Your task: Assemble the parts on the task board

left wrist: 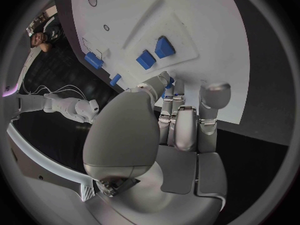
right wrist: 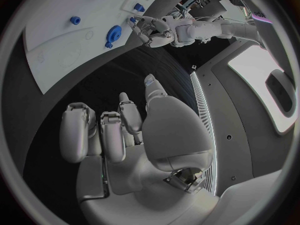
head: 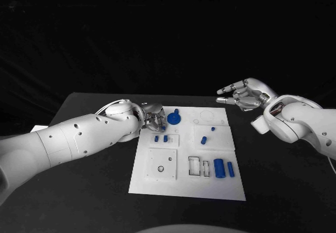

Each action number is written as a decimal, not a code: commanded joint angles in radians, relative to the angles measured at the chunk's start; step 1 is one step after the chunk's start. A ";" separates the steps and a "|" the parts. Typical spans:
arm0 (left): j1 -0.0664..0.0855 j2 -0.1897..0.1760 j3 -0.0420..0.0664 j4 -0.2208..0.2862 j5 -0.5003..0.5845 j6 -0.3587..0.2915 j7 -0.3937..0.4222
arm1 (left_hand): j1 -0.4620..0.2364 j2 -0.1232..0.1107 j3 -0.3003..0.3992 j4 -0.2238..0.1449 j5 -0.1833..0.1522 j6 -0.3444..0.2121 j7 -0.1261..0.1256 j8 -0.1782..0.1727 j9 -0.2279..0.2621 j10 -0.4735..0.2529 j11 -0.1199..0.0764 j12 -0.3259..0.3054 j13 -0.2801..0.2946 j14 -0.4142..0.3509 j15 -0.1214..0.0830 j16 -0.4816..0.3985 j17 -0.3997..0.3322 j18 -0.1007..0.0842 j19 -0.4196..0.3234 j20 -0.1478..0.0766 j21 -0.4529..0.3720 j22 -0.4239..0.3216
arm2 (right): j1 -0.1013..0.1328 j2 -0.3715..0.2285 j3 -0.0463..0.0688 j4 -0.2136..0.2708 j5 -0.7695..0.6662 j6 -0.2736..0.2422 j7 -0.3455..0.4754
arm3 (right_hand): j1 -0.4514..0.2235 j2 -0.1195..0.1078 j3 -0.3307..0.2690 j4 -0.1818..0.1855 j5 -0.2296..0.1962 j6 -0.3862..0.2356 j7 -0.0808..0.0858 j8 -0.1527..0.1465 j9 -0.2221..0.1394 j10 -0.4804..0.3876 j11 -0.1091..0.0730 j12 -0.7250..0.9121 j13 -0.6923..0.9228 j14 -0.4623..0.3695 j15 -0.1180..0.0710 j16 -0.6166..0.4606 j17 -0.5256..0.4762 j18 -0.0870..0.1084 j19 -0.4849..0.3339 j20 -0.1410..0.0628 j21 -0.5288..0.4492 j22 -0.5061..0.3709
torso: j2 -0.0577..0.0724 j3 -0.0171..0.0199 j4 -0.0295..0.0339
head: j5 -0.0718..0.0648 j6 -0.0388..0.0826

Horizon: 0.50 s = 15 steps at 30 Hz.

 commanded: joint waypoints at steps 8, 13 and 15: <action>-0.001 0.002 -0.001 -0.005 -0.016 0.050 -0.028 | -0.019 -0.004 0.007 0.000 -0.005 0.001 0.007 -0.011 -0.004 0.005 0.003 -0.016 -0.002 0.034 0.001 0.004 -0.003 -0.016 0.027 0.001 0.003 0.002 | -0.001 -0.001 0.000 0.001 -0.003 0.019 0.008 | -0.001 0.010 -0.005 -0.002 0.001 0.002 0.000 0.005 0.002 -0.001 -0.002 0.002 0.012 0.081 -0.001 -0.001 0.179 0.012 0.003 -0.003 0.000 0.001 | -0.001 0.0001 0.0010 | 0.000 -0.002; -0.001 0.001 -0.002 -0.006 -0.017 0.046 -0.030 | -0.030 -0.015 0.016 -0.004 -0.004 -0.045 0.023 -0.046 -0.022 -0.015 0.016 -0.042 -0.005 0.032 0.011 0.004 -0.009 -0.018 0.026 0.006 0.006 0.007 | -0.001 -0.001 0.000 0.001 -0.003 0.019 0.006 | -0.001 0.010 -0.005 -0.002 0.001 0.002 0.000 0.005 0.002 -0.001 -0.002 0.002 0.012 0.081 -0.001 -0.001 0.179 0.012 0.003 -0.003 0.000 0.001 | -0.001 0.0001 0.0000 | 0.001 -0.001; -0.001 0.001 -0.002 -0.006 -0.017 0.043 -0.030 | -0.034 -0.019 0.020 -0.006 -0.004 -0.063 0.025 -0.059 -0.029 -0.019 0.019 -0.049 -0.006 0.031 0.013 0.003 -0.012 -0.019 0.026 0.008 0.006 0.008 | -0.001 -0.001 0.000 0.000 -0.003 0.019 0.005 | 0.000 0.010 -0.006 -0.002 0.001 0.002 0.000 0.005 0.002 -0.003 -0.002 -0.001 0.010 0.081 -0.001 -0.002 0.177 0.012 0.002 -0.003 -0.001 -0.001 | 0.000 0.0000 0.0001 | 0.001 0.000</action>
